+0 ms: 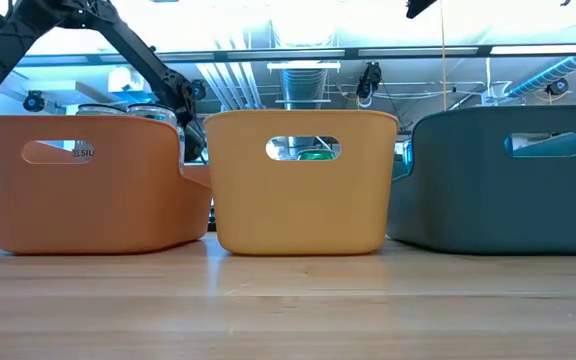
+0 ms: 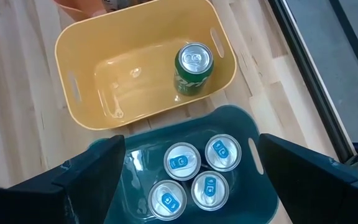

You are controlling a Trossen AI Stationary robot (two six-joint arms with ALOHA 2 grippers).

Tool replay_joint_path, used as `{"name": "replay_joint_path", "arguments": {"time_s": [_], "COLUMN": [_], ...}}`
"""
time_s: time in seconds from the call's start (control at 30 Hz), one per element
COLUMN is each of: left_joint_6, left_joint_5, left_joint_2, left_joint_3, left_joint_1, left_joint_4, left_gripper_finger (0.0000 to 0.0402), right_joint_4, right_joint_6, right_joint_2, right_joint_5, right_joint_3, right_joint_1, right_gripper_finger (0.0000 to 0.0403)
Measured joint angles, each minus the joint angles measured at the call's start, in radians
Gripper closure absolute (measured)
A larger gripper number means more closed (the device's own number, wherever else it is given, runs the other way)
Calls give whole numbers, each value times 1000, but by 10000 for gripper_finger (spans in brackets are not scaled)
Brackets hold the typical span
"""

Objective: Sort soda cans
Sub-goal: Put the top left green soda can into the yellow bin

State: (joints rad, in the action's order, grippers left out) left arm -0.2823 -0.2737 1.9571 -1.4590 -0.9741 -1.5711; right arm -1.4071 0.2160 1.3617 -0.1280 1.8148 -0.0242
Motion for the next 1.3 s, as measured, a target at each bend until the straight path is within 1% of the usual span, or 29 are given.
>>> {"name": "replay_joint_path", "arguments": {"time_s": [0.07, 0.23, 0.33, 0.5, 0.7, 0.87, 1.03, 1.2, 1.3], "left_joint_6": [0, 10, 16, -2, -64, -77, -87, -82, -82], "left_joint_5": [2, 47, 48, 36, 23, 2, -14, -19, -54], "left_joint_2": [-11, -25, -26, -27, -27, -27, -28, -29, -30], "left_joint_3": [0, 2, 8, 28, 50, 66, 76, 61, 34], "left_joint_1": [0, 0, 0, -3, -2, 6, 12, 13, 13], "left_joint_4": [0, 0, 1, 0, 0, 0, -2, 3, 8], "left_gripper_finger": [59, 58, 58, 60, 75, 90, 92, 92, 92], "right_joint_4": [4, 12, 18, 36, 37, 37, 37, 36, 36], "right_joint_6": [-8, -18, -19, -18, -18, -25, -18, -7, -8], "right_joint_2": [0, 0, 0, 0, 0, 0, 0, 0, 0], "right_joint_5": [0, -3, -3, -3, -3, -3, -3, -3, -3], "right_joint_3": [-4, -27, -47, -61, -61, -61, -61, -61, -61], "right_joint_1": [0, 0, 0, 0, 0, 0, -2, -2, -2], "right_gripper_finger": [39, 39, 39, 39, 39, 39, 39, 39, 39]}}
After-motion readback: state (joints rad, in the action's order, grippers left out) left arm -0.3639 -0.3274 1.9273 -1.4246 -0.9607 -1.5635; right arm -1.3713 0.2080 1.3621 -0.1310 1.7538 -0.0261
